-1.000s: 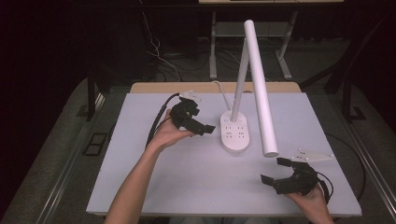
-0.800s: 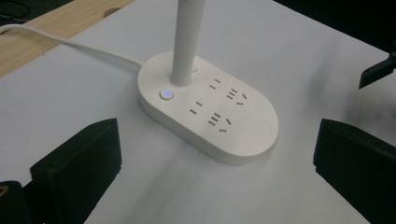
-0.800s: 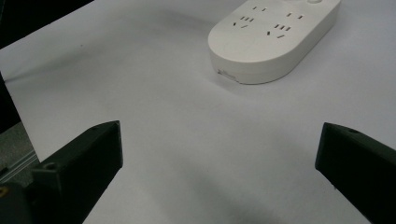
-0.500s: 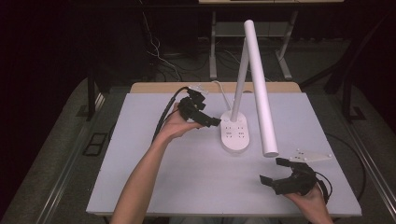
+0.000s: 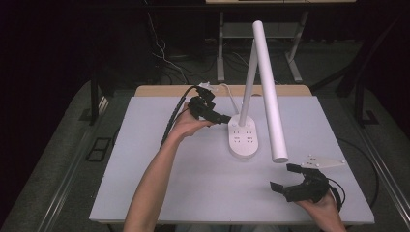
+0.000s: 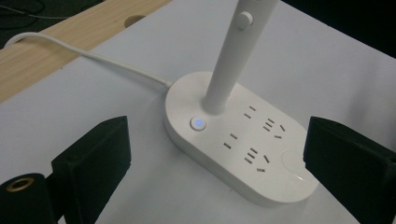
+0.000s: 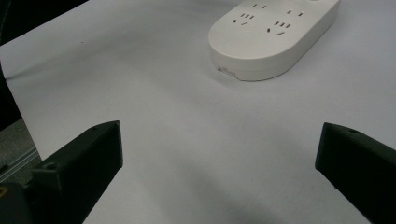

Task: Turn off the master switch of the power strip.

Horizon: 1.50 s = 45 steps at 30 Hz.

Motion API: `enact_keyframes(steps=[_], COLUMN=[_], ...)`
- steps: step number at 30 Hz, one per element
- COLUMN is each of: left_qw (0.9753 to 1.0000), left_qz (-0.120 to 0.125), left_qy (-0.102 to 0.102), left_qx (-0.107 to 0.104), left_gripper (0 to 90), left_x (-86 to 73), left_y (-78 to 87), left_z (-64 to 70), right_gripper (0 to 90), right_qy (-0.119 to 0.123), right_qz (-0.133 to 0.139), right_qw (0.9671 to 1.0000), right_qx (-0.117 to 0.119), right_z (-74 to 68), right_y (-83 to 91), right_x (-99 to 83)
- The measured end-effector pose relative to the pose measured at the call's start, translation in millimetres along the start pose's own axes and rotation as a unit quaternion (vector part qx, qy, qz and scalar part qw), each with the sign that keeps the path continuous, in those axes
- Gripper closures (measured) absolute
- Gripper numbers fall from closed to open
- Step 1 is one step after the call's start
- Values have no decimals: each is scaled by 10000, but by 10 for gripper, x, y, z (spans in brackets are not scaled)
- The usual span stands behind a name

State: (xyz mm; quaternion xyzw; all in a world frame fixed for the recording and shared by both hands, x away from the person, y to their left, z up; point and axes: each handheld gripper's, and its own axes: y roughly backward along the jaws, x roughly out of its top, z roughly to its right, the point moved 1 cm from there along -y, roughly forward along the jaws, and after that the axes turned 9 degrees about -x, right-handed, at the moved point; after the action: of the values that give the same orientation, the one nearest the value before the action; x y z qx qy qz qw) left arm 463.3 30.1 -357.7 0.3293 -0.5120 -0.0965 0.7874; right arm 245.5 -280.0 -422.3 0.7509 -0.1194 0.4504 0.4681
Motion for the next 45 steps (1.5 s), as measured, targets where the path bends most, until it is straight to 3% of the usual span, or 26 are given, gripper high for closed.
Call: enact_keyframes(steps=[7,10,18,22,23,31,35,38,45], left_qw=[9999,9994,9995,9996,9998,9997,9992,9993,9982], left_qz=[-12,163,119,157,68,112,175,133,266], left_qy=[150,304,262,213,137,191,362,340,537], left_qx=[15,-57,-94,-91,-97,-41,-10,-2,-56], left_gripper=[108,145,224,302,325,491,550,591,711], left_x=[28,28,-11,-19,-19,-46,-74,-82,-112], left_y=[-61,-96,-213,-279,-278,-390,-484,-522,-579], left_z=[-51,-59,-107,-88,-96,-133,-132,-148,-185], right_gripper=[3,3,3,3,3,3,3,3,3], right_qy=[-31,-31,-74,-69,-67,-68,-79,-80,-88], right_qz=[2,15,27,43,35,55,58,67,68], right_qw=[10000,10000,10000,10000,10000,10000,9999,9999,9999], right_qx=[2,5,-4,-30,-27,-40,-56,-62,-49], right_z=[10,15,30,30,27,41,52,60,61], right_y=[12,15,23,23,24,26,33,36,34], right_x=[-4,-5,-8,-9,-9,1,1,1,2])
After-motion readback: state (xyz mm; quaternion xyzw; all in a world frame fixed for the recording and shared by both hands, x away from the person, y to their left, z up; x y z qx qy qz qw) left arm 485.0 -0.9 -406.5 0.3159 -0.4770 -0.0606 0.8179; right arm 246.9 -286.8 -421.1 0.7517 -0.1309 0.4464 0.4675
